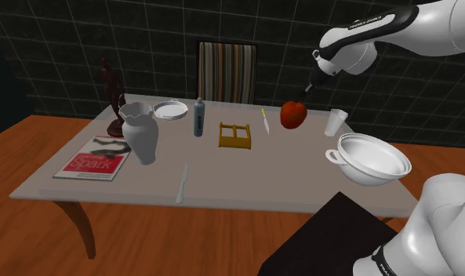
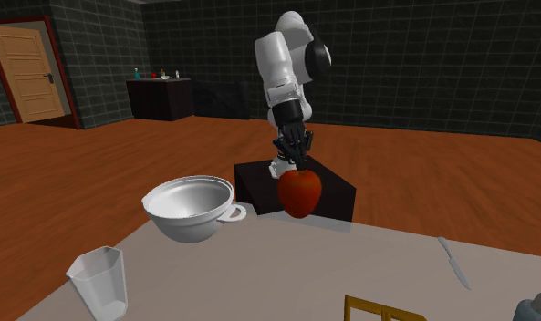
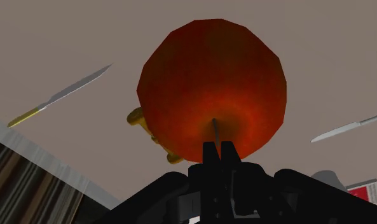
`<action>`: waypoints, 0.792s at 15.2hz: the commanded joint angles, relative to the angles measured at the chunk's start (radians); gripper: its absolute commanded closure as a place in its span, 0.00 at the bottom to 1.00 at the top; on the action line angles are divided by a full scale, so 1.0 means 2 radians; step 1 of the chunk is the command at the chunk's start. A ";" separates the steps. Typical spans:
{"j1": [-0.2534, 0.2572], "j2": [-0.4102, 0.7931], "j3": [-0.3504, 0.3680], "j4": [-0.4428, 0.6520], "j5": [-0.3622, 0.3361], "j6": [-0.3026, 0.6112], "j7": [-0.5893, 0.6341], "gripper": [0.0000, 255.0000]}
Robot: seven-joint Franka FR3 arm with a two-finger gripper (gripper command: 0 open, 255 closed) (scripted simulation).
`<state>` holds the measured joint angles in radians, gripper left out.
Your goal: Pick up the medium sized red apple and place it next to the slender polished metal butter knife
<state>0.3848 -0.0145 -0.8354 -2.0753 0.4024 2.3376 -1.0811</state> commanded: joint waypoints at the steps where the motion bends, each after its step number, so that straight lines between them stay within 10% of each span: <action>1: 0.012 0.005 0.013 0.000 -0.002 0.011 0.025 1.00; 12: 0.071 0.061 0.068 0.047 -0.001 0.037 0.142 1.00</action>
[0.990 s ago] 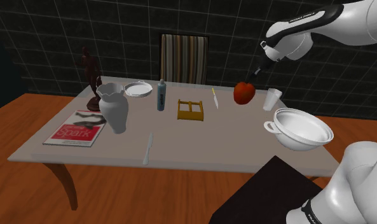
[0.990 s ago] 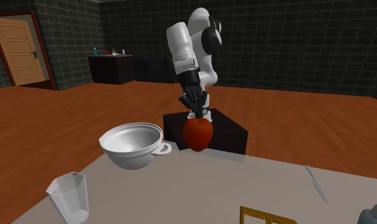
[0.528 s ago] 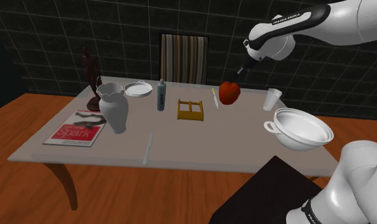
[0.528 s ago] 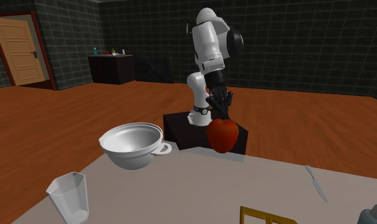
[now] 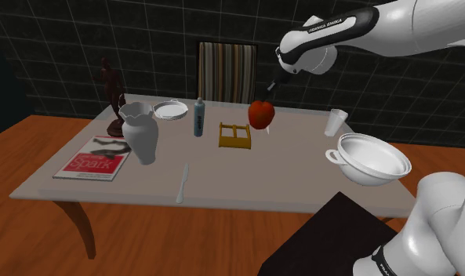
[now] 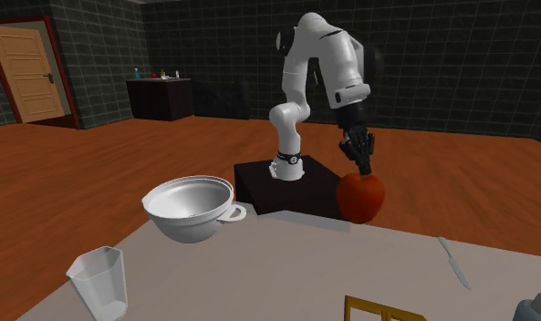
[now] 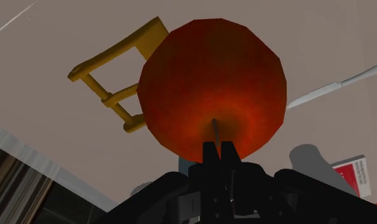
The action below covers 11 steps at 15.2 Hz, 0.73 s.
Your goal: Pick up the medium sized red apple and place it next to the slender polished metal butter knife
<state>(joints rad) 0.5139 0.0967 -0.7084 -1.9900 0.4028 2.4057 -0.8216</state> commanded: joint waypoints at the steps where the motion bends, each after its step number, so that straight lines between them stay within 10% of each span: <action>1: 0.011 0.013 0.009 0.012 0.001 0.004 0.022 1.00; 11: 0.046 0.111 0.046 0.125 0.017 -0.012 0.113 1.00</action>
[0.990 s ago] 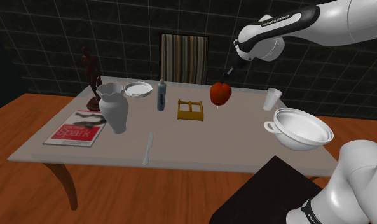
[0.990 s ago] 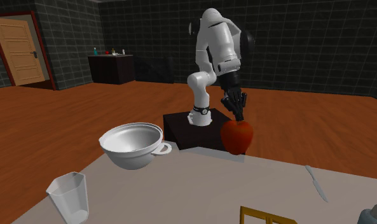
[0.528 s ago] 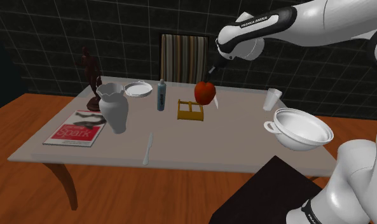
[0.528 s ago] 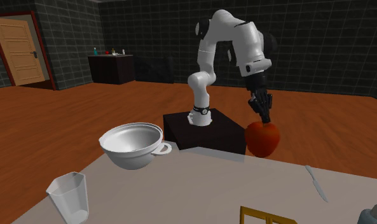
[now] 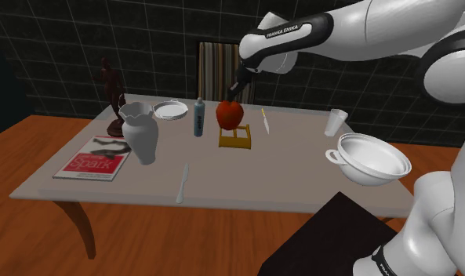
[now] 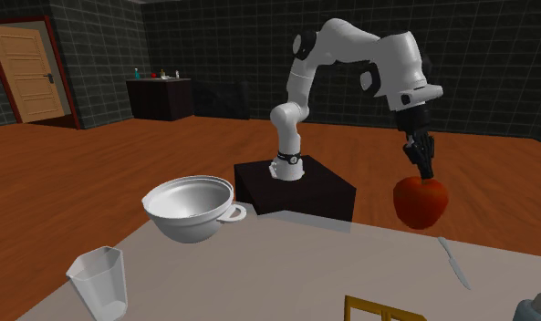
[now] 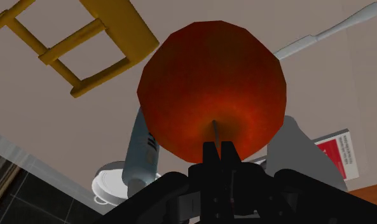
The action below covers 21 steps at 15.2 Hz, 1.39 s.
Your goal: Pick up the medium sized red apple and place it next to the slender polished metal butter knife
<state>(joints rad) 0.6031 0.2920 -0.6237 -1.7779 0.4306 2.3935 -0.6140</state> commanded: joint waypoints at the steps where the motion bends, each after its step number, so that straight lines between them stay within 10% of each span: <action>1: 0.003 0.025 0.007 0.034 0.004 -0.010 0.018 1.00; 12: 0.000 0.184 0.039 0.271 0.016 -0.086 0.123 1.00; 18: -0.051 0.336 0.061 0.546 0.019 -0.191 0.203 1.00; 21: -0.040 0.326 0.060 0.505 0.020 -0.163 0.195 1.00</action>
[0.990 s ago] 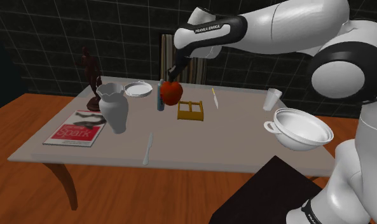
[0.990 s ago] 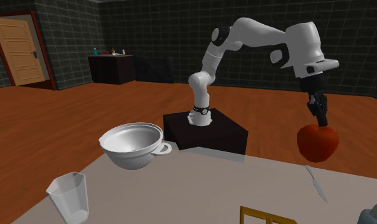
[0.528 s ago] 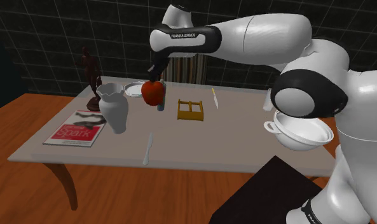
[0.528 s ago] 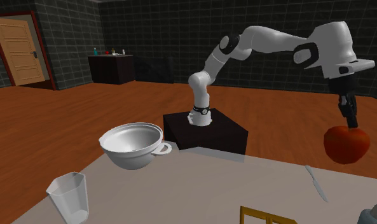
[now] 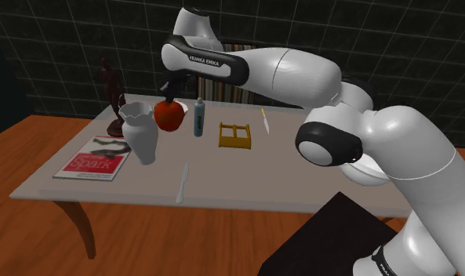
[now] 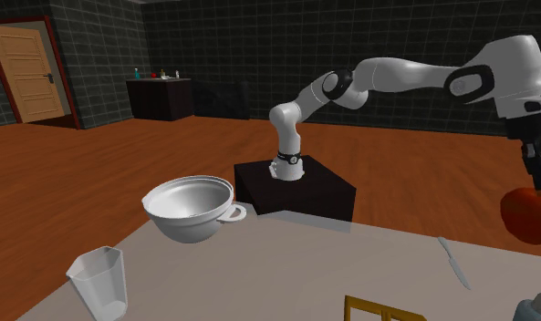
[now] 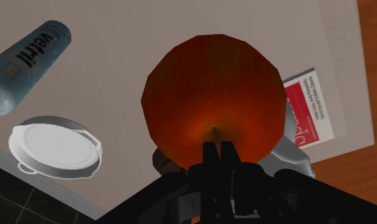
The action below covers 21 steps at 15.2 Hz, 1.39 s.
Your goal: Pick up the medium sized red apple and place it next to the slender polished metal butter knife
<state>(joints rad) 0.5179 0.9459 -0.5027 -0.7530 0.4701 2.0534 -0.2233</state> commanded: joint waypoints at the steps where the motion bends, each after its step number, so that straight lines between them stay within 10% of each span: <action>1: 0.006 -0.003 0.000 -0.019 0.001 0.015 -0.003 1.00; 21: 0.027 0.015 0.013 -0.127 0.021 0.133 -0.033 1.00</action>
<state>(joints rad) 0.5683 0.9742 -0.4776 -0.9962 0.5106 2.3074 -0.2865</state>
